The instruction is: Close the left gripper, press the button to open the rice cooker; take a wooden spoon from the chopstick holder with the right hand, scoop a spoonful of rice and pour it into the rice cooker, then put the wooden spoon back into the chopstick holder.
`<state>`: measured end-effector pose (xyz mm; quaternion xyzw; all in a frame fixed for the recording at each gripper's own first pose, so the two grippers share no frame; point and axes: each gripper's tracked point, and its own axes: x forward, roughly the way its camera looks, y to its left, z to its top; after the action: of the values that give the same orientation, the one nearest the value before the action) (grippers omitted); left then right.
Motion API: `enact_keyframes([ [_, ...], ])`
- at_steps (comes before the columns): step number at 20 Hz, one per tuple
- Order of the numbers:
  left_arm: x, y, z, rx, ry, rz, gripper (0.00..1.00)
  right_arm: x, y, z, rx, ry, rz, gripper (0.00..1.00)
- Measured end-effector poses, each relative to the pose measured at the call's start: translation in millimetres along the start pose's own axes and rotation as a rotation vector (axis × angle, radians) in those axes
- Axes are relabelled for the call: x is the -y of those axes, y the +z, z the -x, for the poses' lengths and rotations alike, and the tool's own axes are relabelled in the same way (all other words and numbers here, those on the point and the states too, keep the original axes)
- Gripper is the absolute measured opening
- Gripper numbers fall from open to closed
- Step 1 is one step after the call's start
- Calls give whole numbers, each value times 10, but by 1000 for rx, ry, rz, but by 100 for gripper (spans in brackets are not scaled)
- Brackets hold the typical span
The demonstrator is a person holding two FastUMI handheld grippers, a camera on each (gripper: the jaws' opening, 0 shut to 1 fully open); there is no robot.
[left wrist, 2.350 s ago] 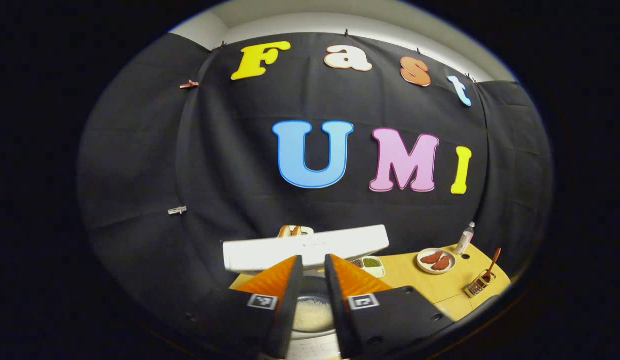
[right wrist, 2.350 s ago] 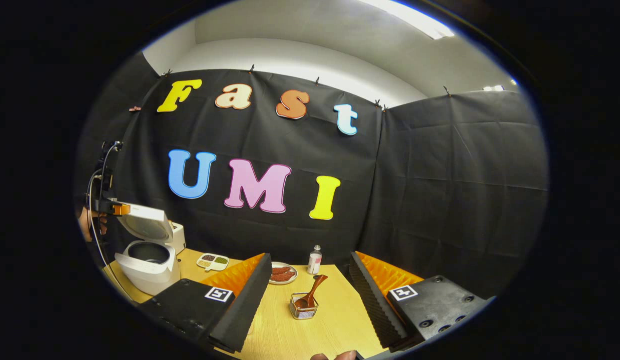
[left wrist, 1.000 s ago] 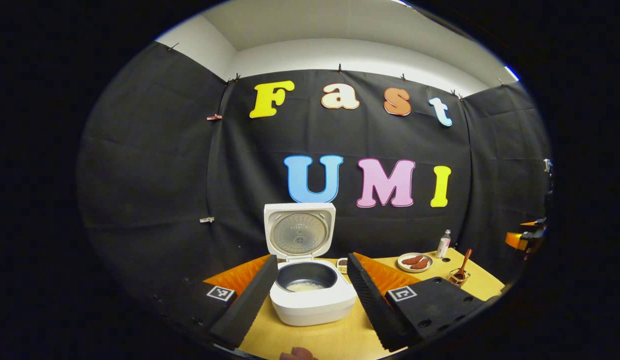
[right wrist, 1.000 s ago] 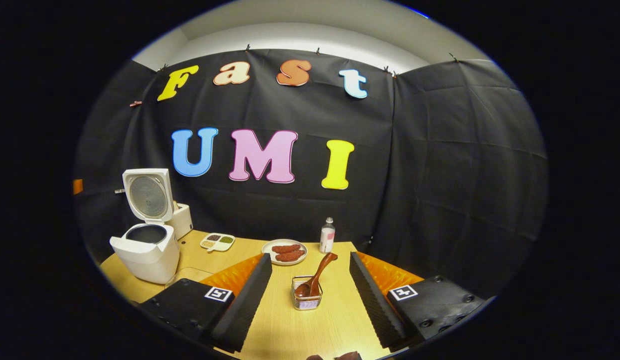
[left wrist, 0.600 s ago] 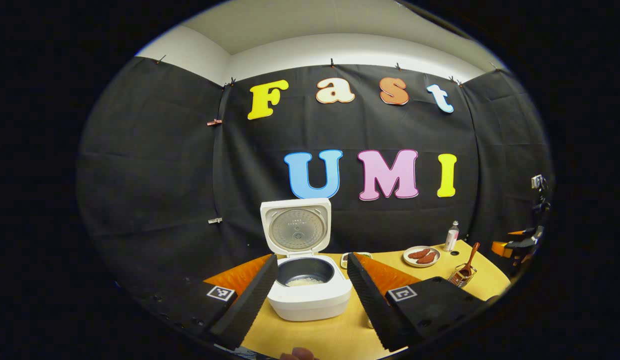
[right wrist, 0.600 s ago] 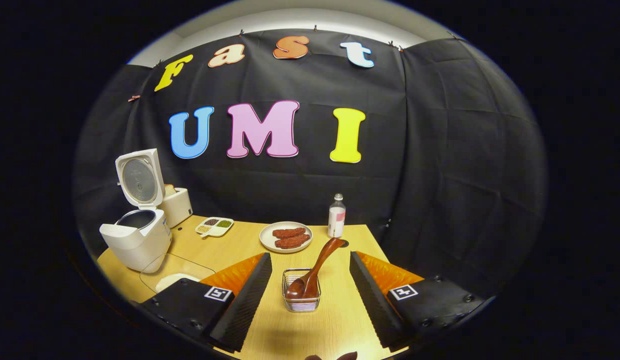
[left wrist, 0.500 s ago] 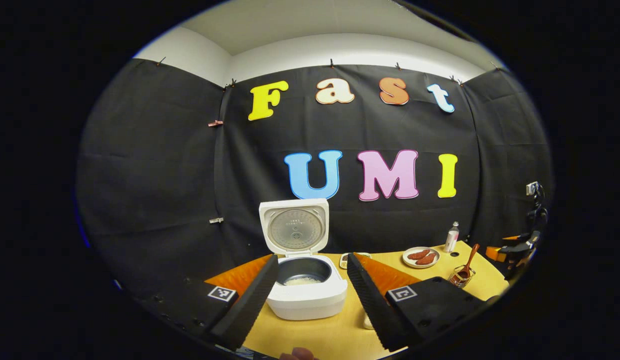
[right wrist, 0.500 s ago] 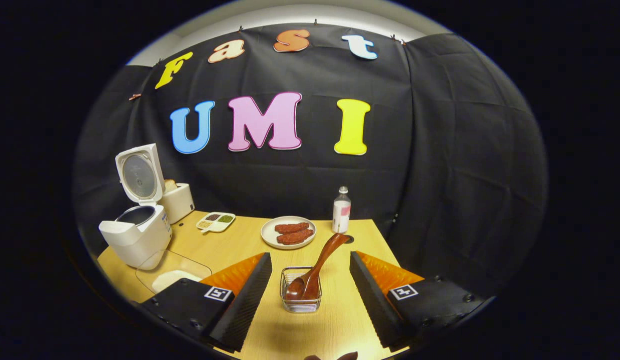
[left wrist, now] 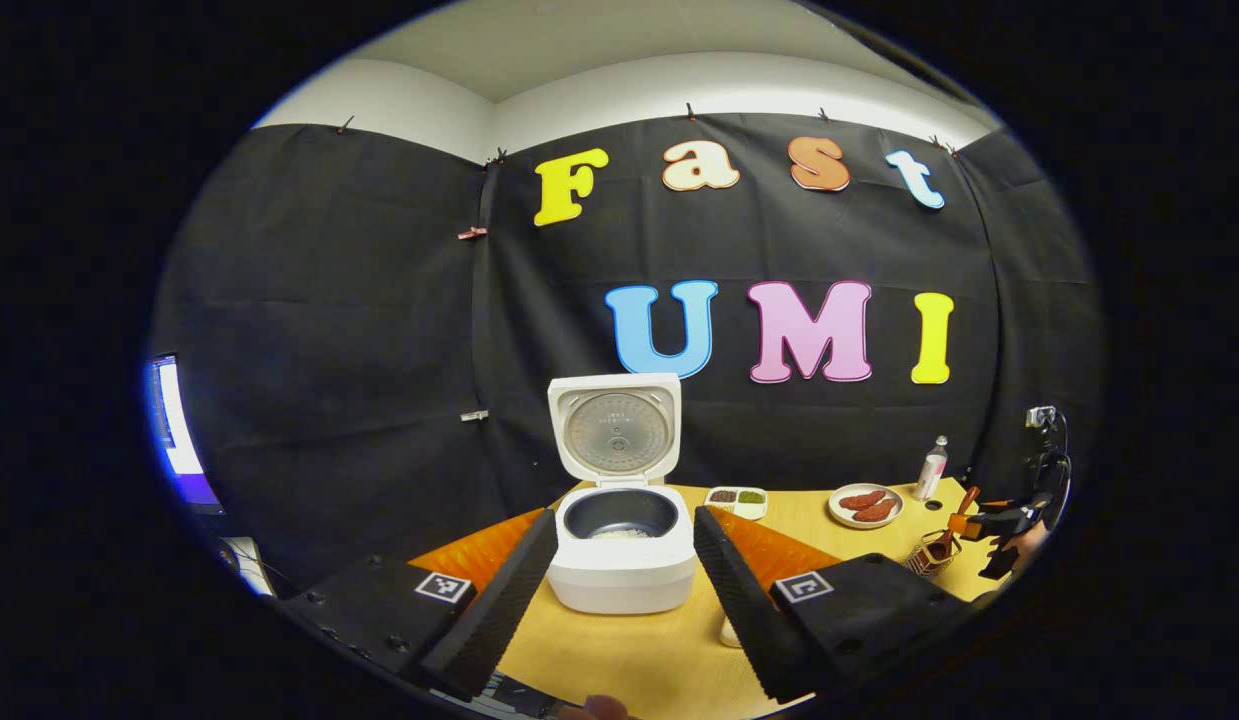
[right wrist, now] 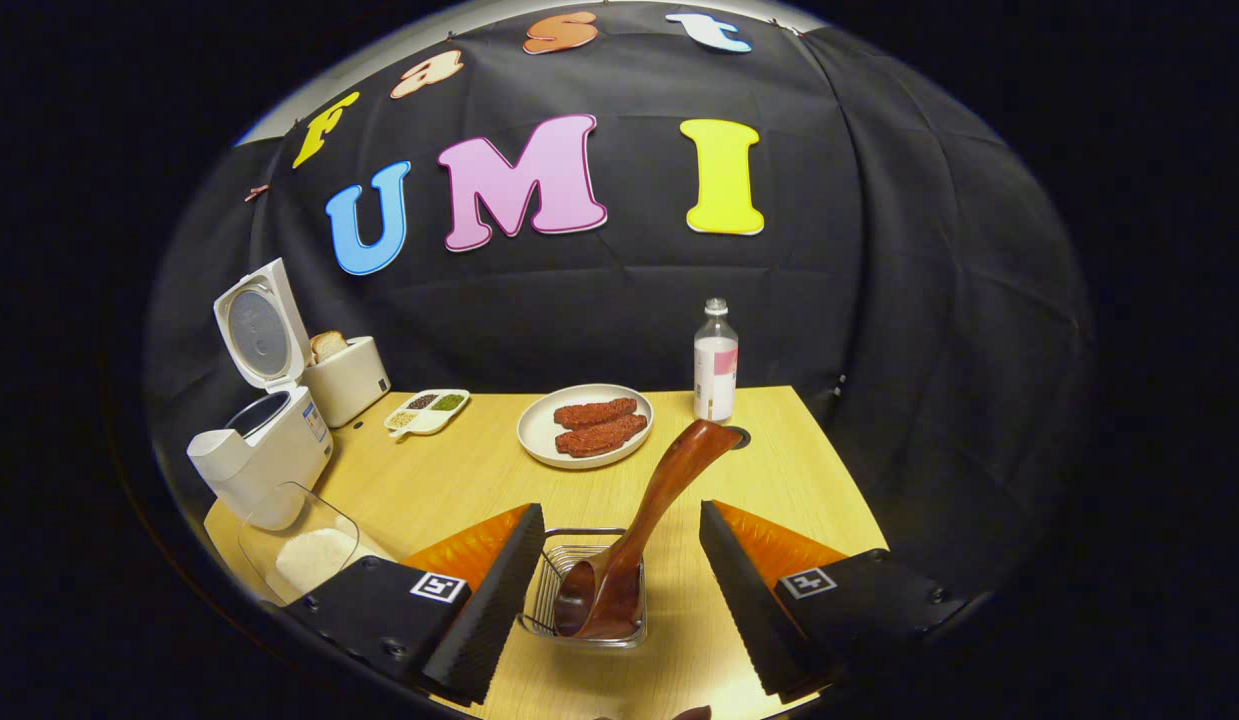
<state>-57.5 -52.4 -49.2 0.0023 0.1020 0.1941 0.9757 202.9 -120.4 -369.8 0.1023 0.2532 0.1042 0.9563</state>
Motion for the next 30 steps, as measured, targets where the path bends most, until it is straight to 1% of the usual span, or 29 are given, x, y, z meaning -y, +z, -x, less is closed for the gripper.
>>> enact_keyframes([
  [1,-21,-23,41,-7,15,-1,94,32,-56,-97,-12,0,-4,96],
  [2,-46,-40,72,-14,30,-2,94,49,-109,-168,-25,3,-4,93],
  [3,-76,-72,110,-20,45,-2,94,59,-162,-245,-38,7,-5,86],
  [5,-118,-110,171,-30,70,-2,95,54,-247,-346,-69,25,-2,60],
  [6,-137,-117,200,-34,81,-3,95,8,-255,-361,-79,52,-19,51],
  [7,-155,-124,227,-36,89,-3,95,12,-247,-322,-82,54,-34,42],
  [8,-165,-126,254,-36,95,-2,94,39,-224,-323,-86,50,-55,34],
  [9,-181,-124,277,-36,98,-1,94,28,-200,-286,-88,50,-78,29],
  [11,-222,-120,298,-34,101,-7,94,-85,-113,-249,-72,79,-124,22],
  [12,-238,-110,310,-32,102,-12,94,-106,-126,-197,-73,87,-111,15],
  [14,-279,-87,324,-28,98,-11,95,-121,-41,-145,-55,87,-100,10],
  [17,-357,-67,334,-22,81,-5,94,-107,240,-11,14,68,-123,9],
  [19,-441,-61,317,-18,68,-6,94,-167,358,114,16,86,-156,10],
  [21,-530,-75,292,-17,46,-8,94,-155,548,245,50,50,-160,9],
  [23,-606,-57,263,-12,15,-11,94,-252,781,442,105,32,-155,9],
  [27,-742,-69,137,5,-59,-32,95,-777,1155,911,188,58,-177,9],
  [30,-826,-38,12,24,-111,-25,94,-1309,1221,1152,220,81,-152,9],
])
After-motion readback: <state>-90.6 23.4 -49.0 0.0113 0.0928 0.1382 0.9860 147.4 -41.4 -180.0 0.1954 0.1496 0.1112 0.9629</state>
